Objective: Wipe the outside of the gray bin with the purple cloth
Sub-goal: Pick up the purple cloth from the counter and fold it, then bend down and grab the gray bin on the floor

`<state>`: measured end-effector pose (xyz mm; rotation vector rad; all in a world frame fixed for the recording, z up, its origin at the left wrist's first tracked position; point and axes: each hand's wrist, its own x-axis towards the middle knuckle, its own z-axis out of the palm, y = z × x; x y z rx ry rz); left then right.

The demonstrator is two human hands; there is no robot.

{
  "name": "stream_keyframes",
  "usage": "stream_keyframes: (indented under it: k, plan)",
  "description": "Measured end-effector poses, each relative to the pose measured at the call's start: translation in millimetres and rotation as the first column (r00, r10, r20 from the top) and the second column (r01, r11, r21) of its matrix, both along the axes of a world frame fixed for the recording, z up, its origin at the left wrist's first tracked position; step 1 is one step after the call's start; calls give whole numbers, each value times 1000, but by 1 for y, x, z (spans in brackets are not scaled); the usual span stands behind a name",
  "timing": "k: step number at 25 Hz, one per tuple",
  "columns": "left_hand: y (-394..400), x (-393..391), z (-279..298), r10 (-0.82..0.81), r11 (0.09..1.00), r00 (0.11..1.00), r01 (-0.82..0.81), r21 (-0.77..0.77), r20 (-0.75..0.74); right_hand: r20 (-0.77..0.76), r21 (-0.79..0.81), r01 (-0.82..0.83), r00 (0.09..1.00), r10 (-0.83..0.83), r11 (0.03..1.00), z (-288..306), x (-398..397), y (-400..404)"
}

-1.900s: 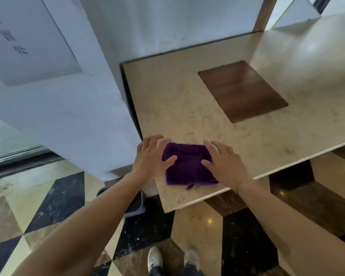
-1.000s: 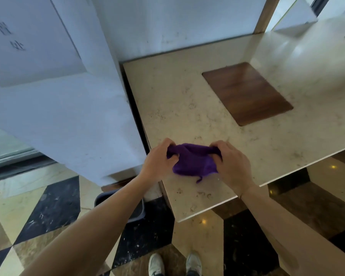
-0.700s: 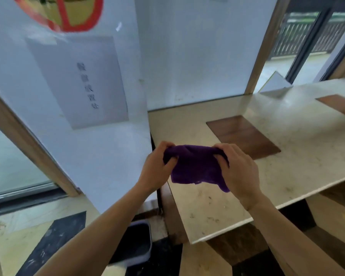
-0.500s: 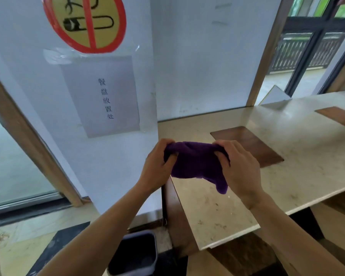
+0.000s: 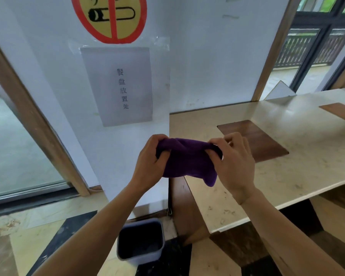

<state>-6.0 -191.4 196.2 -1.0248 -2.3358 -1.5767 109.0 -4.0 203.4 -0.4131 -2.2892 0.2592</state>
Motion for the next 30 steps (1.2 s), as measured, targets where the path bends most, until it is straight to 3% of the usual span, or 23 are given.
stream_keyframes:
  k: [3, 9, 16, 25, 30]
  plan:
    - [-33, 13, -12, 60, 997, 998, -59, -48, 18, 61, -4, -48, 997, 48, 999, -11, 3, -30]
    - [-91, 60, -55, 127, 987, 987, -115, -117, 101, 185, -381, -73, 971, 154, 922, -52, 26, -102]
    - [-147, 82, -96, 78, 988, 988, -59, -140, 132, 66, -577, -159, 969, 239, 801, -100, 45, -171]
    - [-213, 21, -181, -22, 977, 955, 83, -196, 294, 188, -589, 139, 982, -33, 796, -178, 10, -262]
    - [-203, 15, -275, -42, 986, 916, 103, -133, 399, 68, -688, 103, 995, -77, 719, -281, -9, -276]
